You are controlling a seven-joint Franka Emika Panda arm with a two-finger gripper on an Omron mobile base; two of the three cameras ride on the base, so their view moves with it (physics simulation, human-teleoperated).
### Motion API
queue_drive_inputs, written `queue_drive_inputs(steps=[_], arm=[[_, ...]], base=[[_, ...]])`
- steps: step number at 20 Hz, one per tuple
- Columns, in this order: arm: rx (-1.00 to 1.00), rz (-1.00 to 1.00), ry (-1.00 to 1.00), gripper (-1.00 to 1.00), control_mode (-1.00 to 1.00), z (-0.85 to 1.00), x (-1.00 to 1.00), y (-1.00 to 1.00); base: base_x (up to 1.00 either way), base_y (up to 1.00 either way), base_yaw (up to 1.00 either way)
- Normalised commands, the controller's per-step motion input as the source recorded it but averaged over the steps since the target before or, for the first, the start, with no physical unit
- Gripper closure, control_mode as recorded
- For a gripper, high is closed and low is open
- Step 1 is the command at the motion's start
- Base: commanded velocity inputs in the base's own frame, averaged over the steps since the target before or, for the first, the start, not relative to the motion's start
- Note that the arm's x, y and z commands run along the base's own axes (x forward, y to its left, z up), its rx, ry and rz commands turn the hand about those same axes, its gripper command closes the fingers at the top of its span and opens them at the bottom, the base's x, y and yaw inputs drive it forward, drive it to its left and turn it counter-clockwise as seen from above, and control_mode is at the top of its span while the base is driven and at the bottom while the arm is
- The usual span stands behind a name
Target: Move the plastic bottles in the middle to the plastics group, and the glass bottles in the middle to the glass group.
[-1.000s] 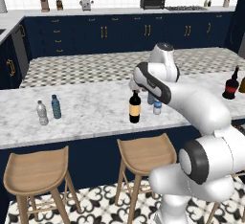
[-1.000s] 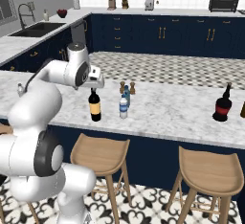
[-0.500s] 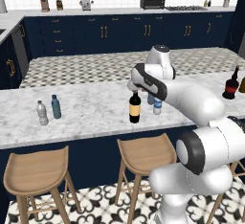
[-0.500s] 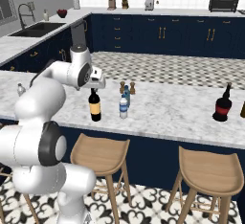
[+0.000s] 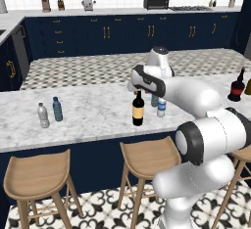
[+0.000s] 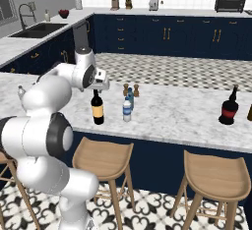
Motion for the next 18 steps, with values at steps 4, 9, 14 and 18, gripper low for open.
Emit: queue_drive_inputs(steps=[4, 9, 14, 18], arm=[[0.00, 0.00, 0.00, -1.00, -1.00, -0.07, 0.32, 0.00], [0.00, 0.00, 0.00, -1.00, -1.00, -0.10, 0.32, 0.00], [0.00, 0.00, 0.00, -1.00, -1.00, -0.14, 0.22, 0.00], [0.00, 0.00, 0.00, -1.00, -1.00, -0.16, 0.18, 0.00]], base=[[0.00, 0.00, 0.00], [0.00, 0.00, 0.00], [0.00, 0.00, 0.00], [0.00, 0.00, 0.00]])
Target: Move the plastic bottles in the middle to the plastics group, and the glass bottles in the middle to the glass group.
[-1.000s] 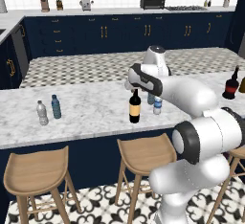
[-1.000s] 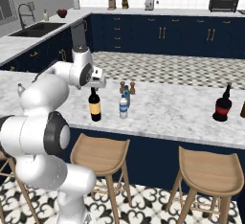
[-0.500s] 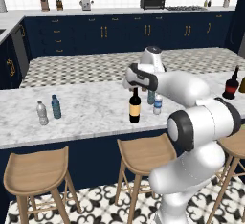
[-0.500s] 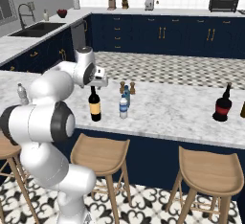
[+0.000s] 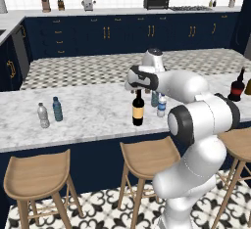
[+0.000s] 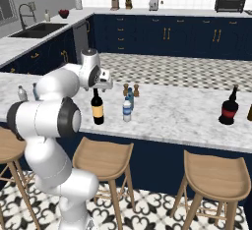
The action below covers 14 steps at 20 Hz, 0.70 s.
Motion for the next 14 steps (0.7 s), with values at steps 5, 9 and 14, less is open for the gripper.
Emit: queue_drive_inputs(steps=[5, 9, 14], arm=[[0.00, 0.00, 0.00, -1.00, -1.00, -0.16, 0.14, 0.00], [0.00, 0.00, 0.00, -1.00, -1.00, -0.09, 0.06, 0.04], [0.00, 0.00, -0.02, -1.00, -1.00, -0.07, 0.01, 0.05]], base=[[0.00, 0.00, 0.00], [0.00, 0.00, 0.00], [0.00, 0.00, 0.00]])
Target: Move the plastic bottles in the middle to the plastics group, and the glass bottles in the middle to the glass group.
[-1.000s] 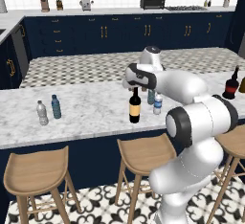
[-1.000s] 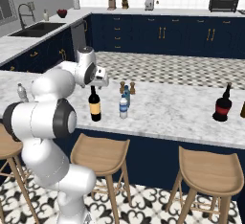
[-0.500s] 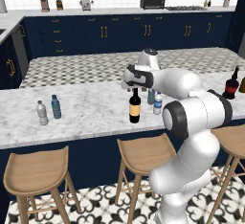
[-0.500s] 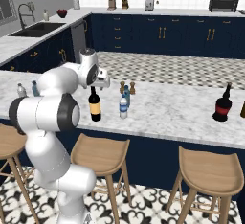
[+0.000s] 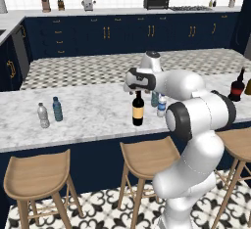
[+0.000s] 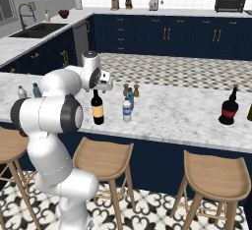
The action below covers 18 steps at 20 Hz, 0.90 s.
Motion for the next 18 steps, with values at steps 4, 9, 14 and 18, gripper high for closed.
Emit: queue_drive_inputs(steps=[4, 9, 14, 18], arm=[[0.00, 0.00, -0.02, 1.00, -1.00, -0.04, 0.00, 0.03], [0.00, 0.00, 0.00, 1.00, -1.00, -0.01, 0.00, 0.00], [0.02, 0.00, -0.03, 1.00, -1.00, 0.15, -0.29, -0.09], [0.05, 0.00, -0.12, 1.00, -1.00, 0.38, -0.59, -0.23]], base=[[0.00, 0.00, 0.00], [0.00, 0.00, 0.00], [0.00, 0.00, 0.00], [0.00, 0.00, 0.00]])
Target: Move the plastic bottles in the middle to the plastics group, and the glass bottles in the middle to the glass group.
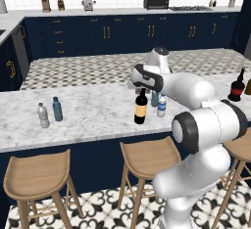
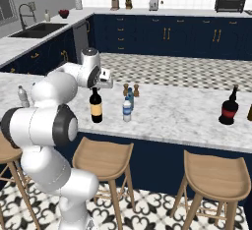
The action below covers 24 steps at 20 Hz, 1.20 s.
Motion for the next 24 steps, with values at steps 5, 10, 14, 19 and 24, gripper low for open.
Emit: queue_drive_inputs(steps=[5, 10, 14, 19, 24], arm=[[0.00, -0.01, -0.19, 1.00, -1.00, 0.34, -0.75, -0.51], [0.00, -0.08, -0.04, 1.00, -1.00, 0.24, -0.64, -0.63], [0.00, -0.07, 0.00, 1.00, -1.00, 0.23, -0.49, -0.67], [0.00, -0.08, 0.00, 1.00, -1.00, 0.25, -0.28, -0.72], [-0.11, -0.03, 0.01, 1.00, -1.00, 0.12, -0.01, -0.77]], base=[[0.00, 0.00, 0.00], [0.00, 0.00, 0.00], [0.00, 0.00, 0.00], [0.00, 0.00, 0.00], [0.00, 0.00, 0.00]])
